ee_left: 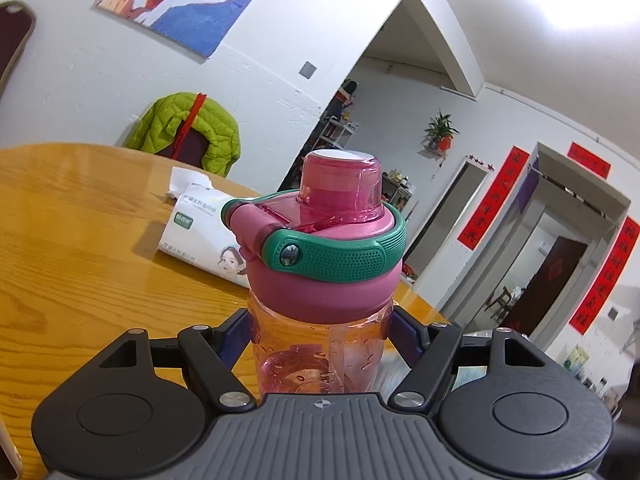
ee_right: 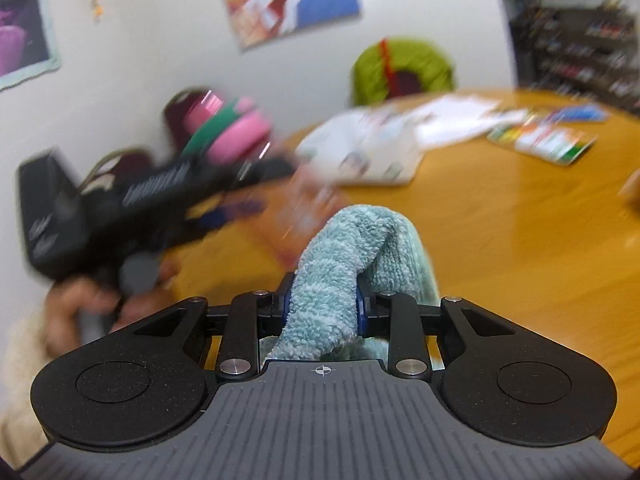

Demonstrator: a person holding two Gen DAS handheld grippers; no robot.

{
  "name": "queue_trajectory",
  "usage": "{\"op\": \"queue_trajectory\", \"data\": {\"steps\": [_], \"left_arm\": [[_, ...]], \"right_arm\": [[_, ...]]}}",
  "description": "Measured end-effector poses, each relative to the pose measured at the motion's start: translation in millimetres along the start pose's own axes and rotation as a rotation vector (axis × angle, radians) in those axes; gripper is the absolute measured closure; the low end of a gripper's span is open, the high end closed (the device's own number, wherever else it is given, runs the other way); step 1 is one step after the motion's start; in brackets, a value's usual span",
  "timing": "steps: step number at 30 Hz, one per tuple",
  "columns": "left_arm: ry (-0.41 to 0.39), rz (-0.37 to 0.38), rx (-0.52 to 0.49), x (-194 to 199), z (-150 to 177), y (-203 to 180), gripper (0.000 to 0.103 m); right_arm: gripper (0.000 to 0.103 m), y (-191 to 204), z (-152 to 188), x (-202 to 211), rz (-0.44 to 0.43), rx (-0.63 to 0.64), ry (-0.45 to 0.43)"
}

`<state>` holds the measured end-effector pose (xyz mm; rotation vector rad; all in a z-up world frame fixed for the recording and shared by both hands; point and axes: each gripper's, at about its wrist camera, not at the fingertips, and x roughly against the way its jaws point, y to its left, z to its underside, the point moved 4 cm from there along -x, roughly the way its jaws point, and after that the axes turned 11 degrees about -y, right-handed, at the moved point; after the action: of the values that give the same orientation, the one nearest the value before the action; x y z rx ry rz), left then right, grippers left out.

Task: Clean container
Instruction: 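Set the bottle upright and wipe its side with the towel, right gripper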

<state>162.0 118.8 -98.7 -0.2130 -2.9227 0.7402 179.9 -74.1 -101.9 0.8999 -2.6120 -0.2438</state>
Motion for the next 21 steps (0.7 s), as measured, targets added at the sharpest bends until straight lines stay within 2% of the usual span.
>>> {"op": "queue_trajectory", "data": {"steps": [6, 10, 13, 16, 18, 21], "left_arm": [[-0.007, 0.045, -0.209, 2.2, 11.3, -28.4, 0.031], [-0.013, 0.059, -0.335, 3.2, 20.7, -42.0, 0.031], [-0.002, 0.058, -0.393, 3.0, 23.1, -47.9, 0.032], [0.038, 0.038, -0.399, 0.6, 20.7, -52.0, 0.032], [0.061, 0.039, -0.41, -1.5, 21.4, -55.6, 0.032], [0.07, 0.047, -0.485, -7.6, 29.3, -66.9, 0.032]], "right_arm": [[0.073, -15.7, -23.8, 10.0, 0.007, -0.081, -0.122], [0.073, -35.2, -25.7, 12.4, 0.01, -0.18, -0.177], [0.073, -51.5, -21.3, 5.2, -0.005, -0.283, -0.207], [0.074, -67.1, -14.3, -4.4, -0.046, -0.382, -0.245], [0.075, -74.7, -10.1, -10.1, -0.056, -0.41, -0.236], [0.075, -83.4, -6.0, -14.9, -0.048, -0.422, -0.228]]}}
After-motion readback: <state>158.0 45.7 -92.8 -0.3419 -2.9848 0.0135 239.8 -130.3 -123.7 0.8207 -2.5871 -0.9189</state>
